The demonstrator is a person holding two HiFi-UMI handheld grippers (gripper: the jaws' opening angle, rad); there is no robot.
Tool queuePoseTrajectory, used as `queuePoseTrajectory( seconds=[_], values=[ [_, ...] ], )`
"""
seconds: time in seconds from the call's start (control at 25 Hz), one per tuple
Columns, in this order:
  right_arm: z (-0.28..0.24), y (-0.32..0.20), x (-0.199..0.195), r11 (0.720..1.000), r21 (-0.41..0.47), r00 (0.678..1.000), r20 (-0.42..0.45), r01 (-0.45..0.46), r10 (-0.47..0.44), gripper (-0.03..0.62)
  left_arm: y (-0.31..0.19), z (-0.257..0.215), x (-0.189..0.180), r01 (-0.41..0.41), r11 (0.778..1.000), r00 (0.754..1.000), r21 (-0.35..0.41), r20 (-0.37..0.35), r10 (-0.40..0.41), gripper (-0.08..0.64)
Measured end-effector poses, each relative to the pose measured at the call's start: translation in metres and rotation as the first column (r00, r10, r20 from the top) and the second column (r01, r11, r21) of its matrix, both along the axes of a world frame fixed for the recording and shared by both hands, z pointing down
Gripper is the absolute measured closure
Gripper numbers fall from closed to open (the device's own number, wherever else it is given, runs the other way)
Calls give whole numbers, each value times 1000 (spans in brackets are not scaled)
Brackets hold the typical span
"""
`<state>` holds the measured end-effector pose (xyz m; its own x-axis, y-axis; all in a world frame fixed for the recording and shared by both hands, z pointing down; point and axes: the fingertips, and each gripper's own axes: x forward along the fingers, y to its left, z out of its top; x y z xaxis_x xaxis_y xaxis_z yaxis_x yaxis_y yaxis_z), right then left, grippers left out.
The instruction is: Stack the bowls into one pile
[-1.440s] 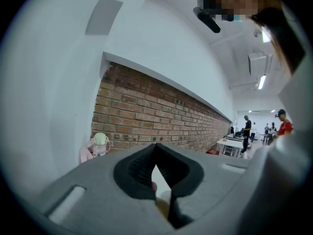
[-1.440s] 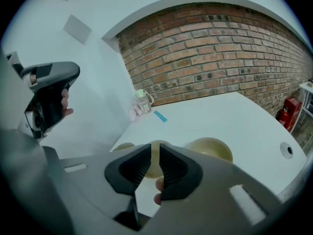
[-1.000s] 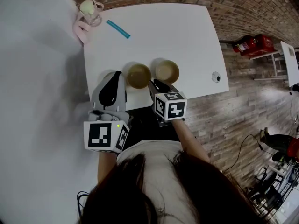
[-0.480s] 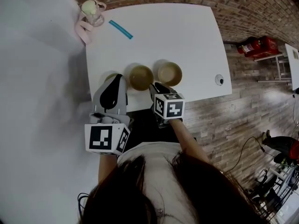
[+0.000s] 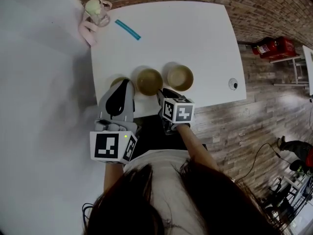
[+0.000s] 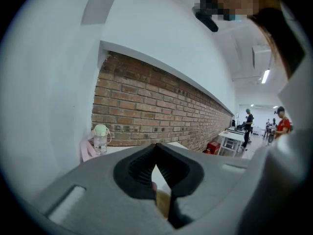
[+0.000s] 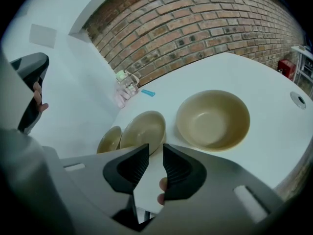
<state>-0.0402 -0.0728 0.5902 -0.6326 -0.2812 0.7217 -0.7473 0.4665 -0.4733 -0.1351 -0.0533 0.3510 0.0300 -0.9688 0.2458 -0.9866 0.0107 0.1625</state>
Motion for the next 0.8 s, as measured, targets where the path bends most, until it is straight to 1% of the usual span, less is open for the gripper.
queuePoseTrajectory(
  seconds=[0.44, 0.6, 0.68, 0.8],
  values=[
    [6, -3, -8, 999, -45, 999, 30, -30, 32, 509, -3, 6, -1, 0, 1000, 1000, -22, 7, 1, 560],
    [8, -5, -10, 997, -59, 998, 36, -43, 46, 520, -4, 7, -3, 3, 1000, 1000, -26, 9, -3, 560],
    [9, -5, -10, 996, -65, 998, 38, -56, 59, 535, -4, 6, -4, 5, 1000, 1000, -28, 11, -4, 560],
    [10, -6, -8, 994, -75, 996, 35, -76, 78, 577, -4, 6, -4, 4, 1000, 1000, -29, 12, -4, 560]
  ],
)
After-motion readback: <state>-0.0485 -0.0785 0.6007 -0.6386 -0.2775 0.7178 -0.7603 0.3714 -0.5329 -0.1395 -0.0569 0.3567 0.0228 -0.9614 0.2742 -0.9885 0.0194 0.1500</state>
